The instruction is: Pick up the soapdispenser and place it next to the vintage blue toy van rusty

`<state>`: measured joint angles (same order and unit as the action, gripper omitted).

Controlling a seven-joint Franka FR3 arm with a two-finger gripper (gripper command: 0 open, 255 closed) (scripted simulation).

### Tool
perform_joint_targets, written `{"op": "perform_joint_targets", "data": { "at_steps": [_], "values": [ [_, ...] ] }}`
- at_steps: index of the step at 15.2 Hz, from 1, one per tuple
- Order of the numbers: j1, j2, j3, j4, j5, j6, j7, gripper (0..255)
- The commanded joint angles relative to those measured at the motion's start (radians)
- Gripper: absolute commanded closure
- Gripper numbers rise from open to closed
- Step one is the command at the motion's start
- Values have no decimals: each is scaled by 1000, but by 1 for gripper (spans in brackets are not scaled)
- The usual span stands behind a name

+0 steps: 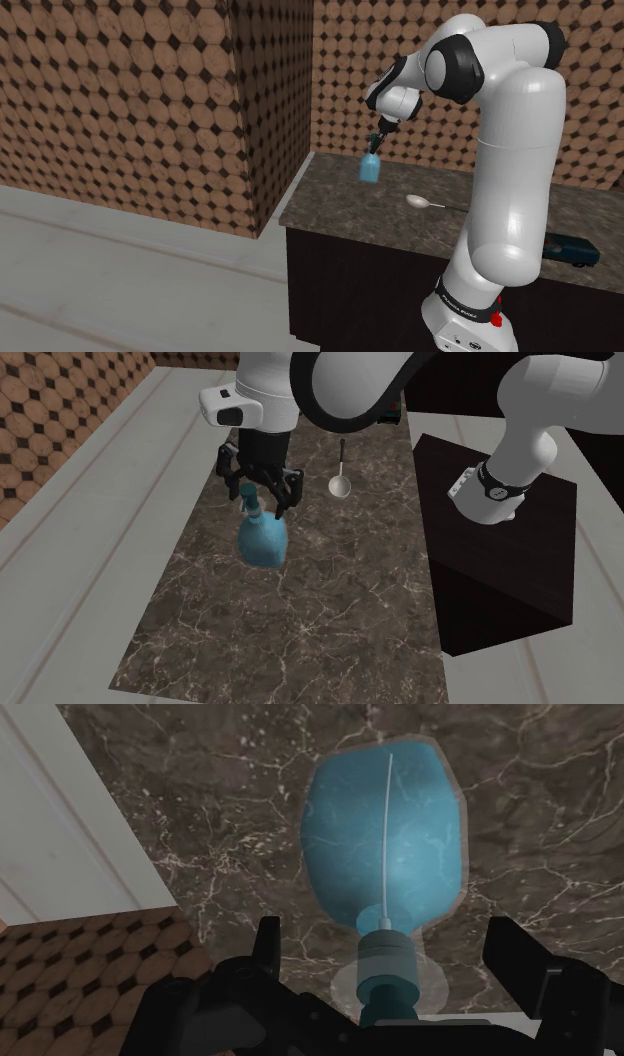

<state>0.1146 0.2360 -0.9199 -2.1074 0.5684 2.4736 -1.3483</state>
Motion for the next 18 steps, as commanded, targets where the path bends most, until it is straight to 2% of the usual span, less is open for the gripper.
{"op": "perform_joint_targets", "data": {
  "at_steps": [1,10,18],
  "values": [
    [0,0,0,0,0,0,0,255],
    [0,0,0,0,0,0,0,255],
    [52,-81,-57,33,-131,-66,100,255]
  ]
}}
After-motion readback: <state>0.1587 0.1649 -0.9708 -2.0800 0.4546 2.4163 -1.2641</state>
